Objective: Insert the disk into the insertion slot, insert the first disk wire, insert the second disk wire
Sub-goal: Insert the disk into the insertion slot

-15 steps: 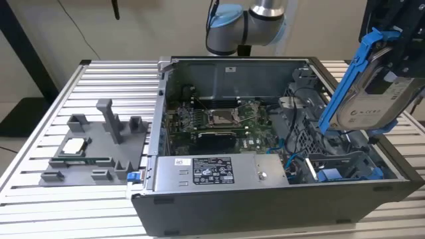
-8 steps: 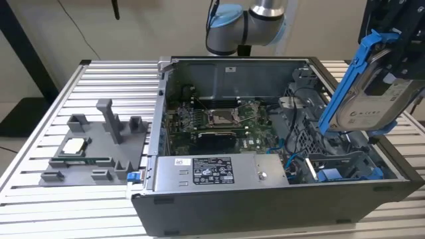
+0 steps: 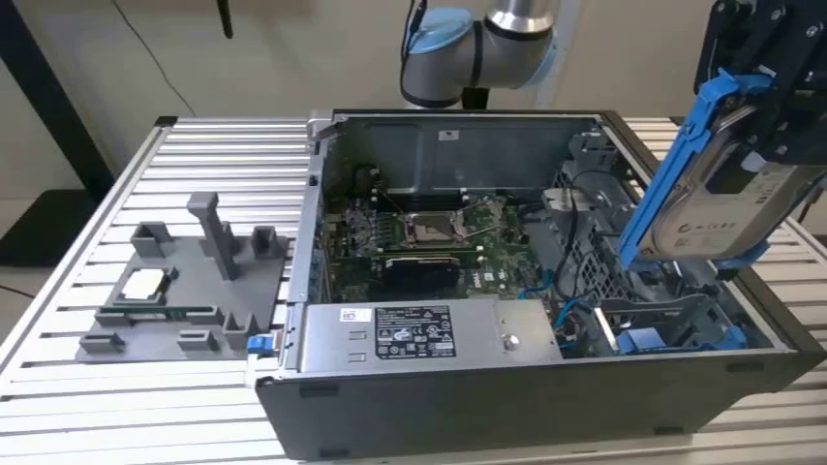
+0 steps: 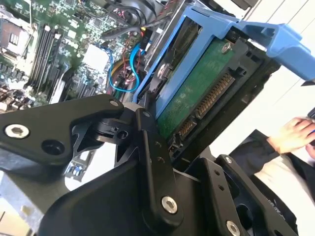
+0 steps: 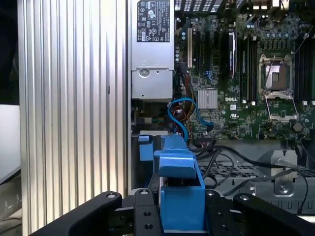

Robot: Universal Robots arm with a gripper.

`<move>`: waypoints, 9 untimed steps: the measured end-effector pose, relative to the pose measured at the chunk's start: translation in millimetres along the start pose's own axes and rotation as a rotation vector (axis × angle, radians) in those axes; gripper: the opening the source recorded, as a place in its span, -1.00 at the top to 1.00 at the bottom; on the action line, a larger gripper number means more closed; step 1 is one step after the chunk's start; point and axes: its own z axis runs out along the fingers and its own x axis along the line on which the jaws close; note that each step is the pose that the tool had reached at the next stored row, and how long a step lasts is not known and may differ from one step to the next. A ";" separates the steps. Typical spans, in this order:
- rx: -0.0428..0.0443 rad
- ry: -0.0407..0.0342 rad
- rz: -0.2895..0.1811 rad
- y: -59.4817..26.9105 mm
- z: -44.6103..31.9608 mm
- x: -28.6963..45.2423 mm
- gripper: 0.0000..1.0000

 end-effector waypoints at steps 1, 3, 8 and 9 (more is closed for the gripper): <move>0.0000 0.0001 0.000 0.0 0.7 0.2 0.35; 0.0000 0.0003 0.000 -0.1 2.2 0.3 0.35; 0.0000 0.0001 0.000 -0.3 5.9 0.4 0.35; 0.0000 0.0001 0.000 -0.3 6.6 0.5 0.35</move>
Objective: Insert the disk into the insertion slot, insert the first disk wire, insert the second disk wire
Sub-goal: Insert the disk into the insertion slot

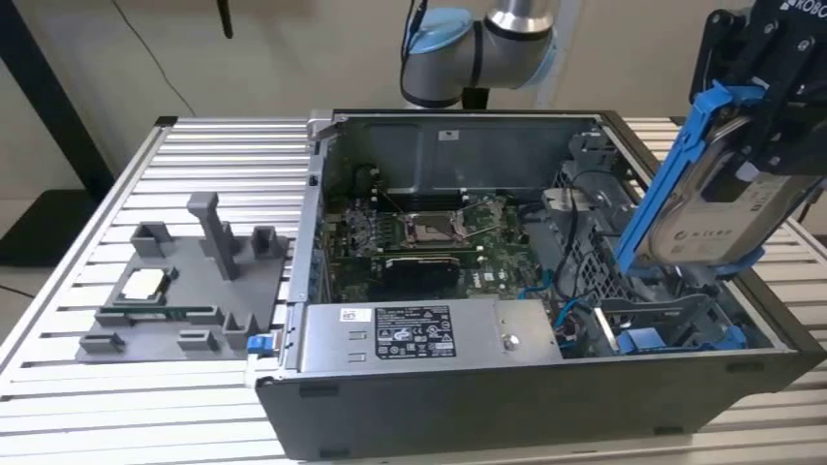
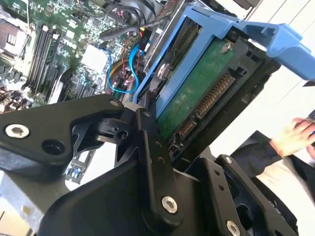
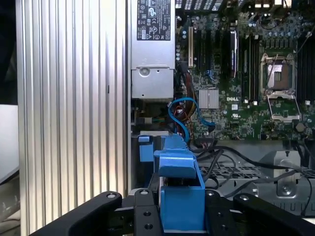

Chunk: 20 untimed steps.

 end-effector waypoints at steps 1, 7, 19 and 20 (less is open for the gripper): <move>0.0000 0.0001 0.000 0.0 0.7 0.0 0.35; 0.0000 -0.0002 0.000 -0.2 5.4 0.8 0.35; 0.0000 0.0000 0.000 -0.8 16.0 4.9 0.35; 0.0000 0.0001 0.000 -0.8 16.9 5.6 0.35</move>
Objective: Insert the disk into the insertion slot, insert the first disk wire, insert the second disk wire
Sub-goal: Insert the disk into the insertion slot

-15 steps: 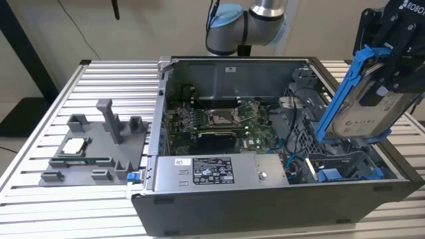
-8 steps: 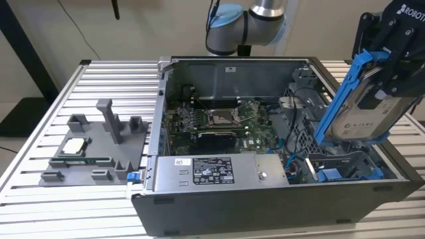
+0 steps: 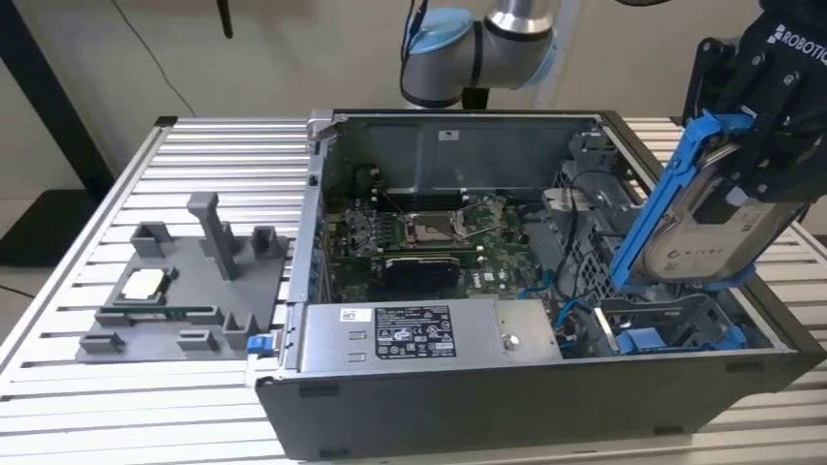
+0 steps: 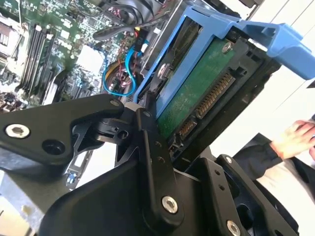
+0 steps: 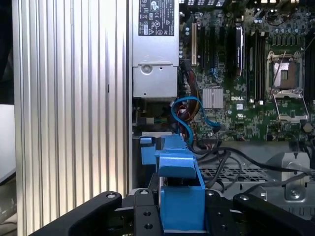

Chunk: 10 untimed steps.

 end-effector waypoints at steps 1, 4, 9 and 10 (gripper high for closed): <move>0.0000 0.0000 0.000 0.0 0.8 0.7 0.35; 0.0000 -0.0003 0.000 -0.2 2.9 2.5 0.35; 0.0000 0.0000 0.000 -0.2 3.0 2.5 0.35; 0.0000 0.0000 0.000 -0.2 3.0 2.5 0.35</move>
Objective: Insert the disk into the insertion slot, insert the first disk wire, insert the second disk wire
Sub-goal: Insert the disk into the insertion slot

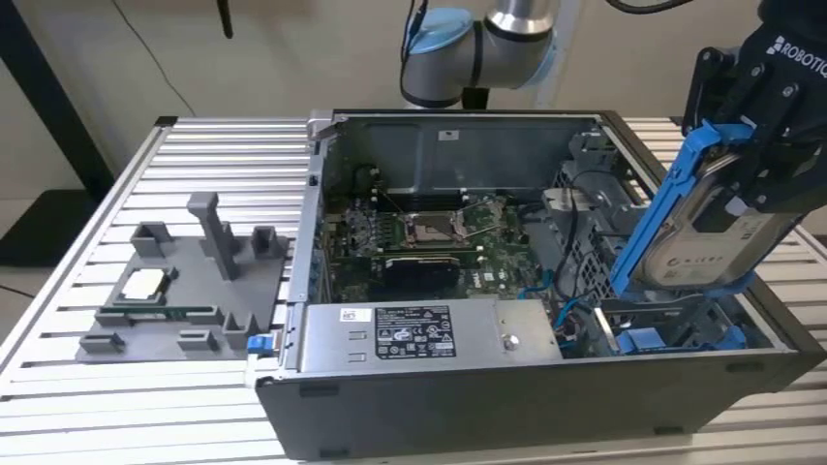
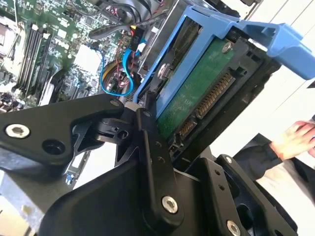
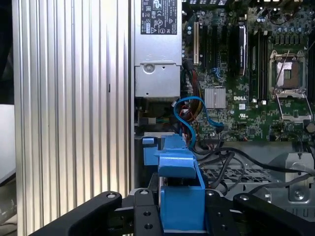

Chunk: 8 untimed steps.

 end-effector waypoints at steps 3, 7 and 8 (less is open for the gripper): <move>0.0000 -0.0001 0.000 0.0 0.0 0.2 0.35; -0.0006 0.0000 0.000 -0.2 2.3 1.0 0.35; -0.0009 0.0001 0.000 -0.4 3.3 1.3 0.35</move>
